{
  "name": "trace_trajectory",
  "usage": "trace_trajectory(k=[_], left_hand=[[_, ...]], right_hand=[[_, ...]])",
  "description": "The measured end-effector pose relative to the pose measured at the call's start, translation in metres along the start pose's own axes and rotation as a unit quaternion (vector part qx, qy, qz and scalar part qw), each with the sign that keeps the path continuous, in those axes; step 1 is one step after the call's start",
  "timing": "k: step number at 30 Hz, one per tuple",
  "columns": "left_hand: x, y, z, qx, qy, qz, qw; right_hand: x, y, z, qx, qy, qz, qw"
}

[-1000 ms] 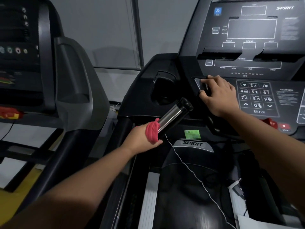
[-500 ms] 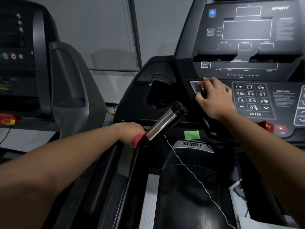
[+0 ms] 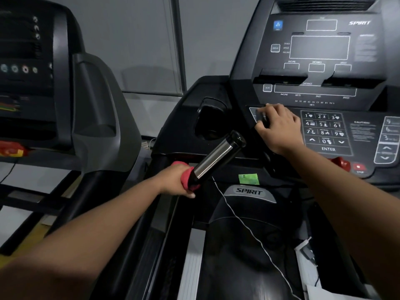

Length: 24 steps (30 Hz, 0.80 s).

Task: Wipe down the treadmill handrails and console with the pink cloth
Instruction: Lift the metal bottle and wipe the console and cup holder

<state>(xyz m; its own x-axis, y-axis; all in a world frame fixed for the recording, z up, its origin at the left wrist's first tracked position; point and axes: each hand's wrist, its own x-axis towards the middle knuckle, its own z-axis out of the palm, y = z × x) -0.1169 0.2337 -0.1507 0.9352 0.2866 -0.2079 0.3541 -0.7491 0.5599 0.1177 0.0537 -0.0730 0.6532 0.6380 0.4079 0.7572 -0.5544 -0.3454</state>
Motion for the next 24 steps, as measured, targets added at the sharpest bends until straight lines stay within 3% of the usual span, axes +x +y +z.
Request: trace_trajectory(k=[4,6,8,10,12,15,19,21,24], left_hand=[[-0.011,0.004,0.021,-0.148,0.104,-0.018,0.983],[-0.016,0.013,0.037,-0.186,0.198,-0.045,0.961],[-0.02,0.037,0.058,-0.257,0.341,-0.096,0.899],[-0.021,0.06,0.075,-0.336,0.427,-0.125,0.831],[-0.018,0.067,0.082,-0.34,0.466,-0.115,0.809],[-0.015,0.055,0.077,-0.21,0.49,-0.096,0.841],[-0.02,0.042,0.057,-0.092,0.453,-0.01,0.887],[-0.021,0.035,0.045,-0.078,0.382,-0.009,0.921],[-0.017,0.026,0.022,-0.05,0.194,-0.028,0.979]], right_hand=[[0.0,-0.001,0.001,-0.006,0.009,0.0,1.0],[0.0,-0.003,0.002,-0.008,0.012,0.001,1.0],[0.001,-0.004,0.002,-0.01,0.013,-0.002,1.0],[0.0,-0.003,0.002,-0.009,0.012,-0.004,1.0],[-0.001,-0.003,0.001,-0.008,0.012,-0.004,1.0],[0.0,-0.003,0.002,-0.016,0.01,-0.003,1.0],[-0.002,-0.002,0.003,-0.027,0.005,0.0,1.0],[-0.001,-0.002,0.003,-0.031,0.002,0.001,1.0],[0.0,-0.003,0.004,-0.033,0.009,0.004,0.999]])
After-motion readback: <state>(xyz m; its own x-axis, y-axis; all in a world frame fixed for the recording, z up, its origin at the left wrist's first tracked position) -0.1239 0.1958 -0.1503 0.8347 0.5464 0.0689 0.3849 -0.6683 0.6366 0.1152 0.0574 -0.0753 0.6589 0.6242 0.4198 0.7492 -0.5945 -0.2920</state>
